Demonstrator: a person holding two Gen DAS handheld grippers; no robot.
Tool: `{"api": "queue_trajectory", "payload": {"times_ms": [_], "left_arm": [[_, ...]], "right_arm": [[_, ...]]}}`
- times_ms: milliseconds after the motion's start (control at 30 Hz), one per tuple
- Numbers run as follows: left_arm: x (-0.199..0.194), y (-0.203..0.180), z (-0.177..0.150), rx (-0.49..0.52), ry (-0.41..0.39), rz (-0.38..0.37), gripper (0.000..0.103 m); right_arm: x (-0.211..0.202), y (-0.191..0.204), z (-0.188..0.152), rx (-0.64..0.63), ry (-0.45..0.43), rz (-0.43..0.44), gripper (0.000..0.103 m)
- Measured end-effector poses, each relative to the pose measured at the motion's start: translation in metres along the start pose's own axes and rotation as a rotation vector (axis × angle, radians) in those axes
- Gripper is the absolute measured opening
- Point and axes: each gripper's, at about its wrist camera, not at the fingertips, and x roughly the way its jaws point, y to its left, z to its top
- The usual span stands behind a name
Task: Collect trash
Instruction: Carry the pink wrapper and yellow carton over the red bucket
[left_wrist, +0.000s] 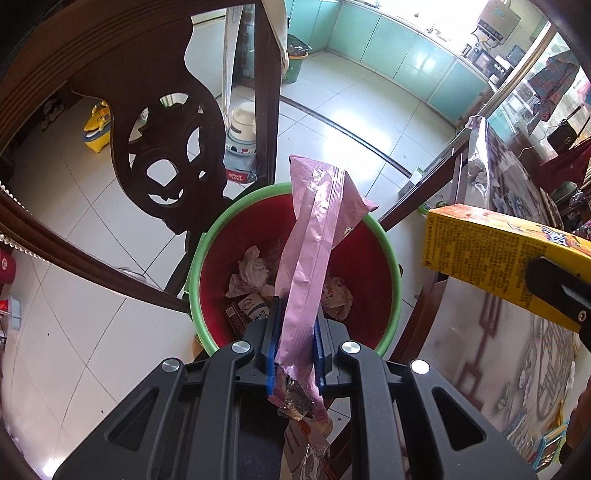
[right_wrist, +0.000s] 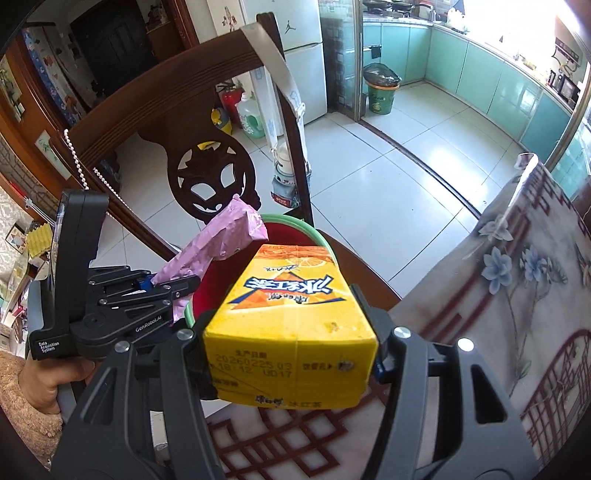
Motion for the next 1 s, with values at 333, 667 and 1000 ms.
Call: {"api": "queue_trajectory", "payload": {"times_ms": [333, 667, 1000], "left_arm": [[0.023, 0.000, 0.008, 0.000, 0.035, -0.006, 0.013], [0.038, 0.005, 0.015, -0.002, 0.071, 0.011, 0.014], [0.046, 0.009, 0.014, -0.002, 0.102, -0.001, 0.015]], "right_arm": [[0.031, 0.009, 0.004, -0.031, 0.054, -0.004, 0.057], [0.056, 0.012, 0.009, -0.026, 0.091, -0.002, 0.057], [0.073, 0.016, 0.005, -0.028, 0.131, 0.007, 0.057]]}}
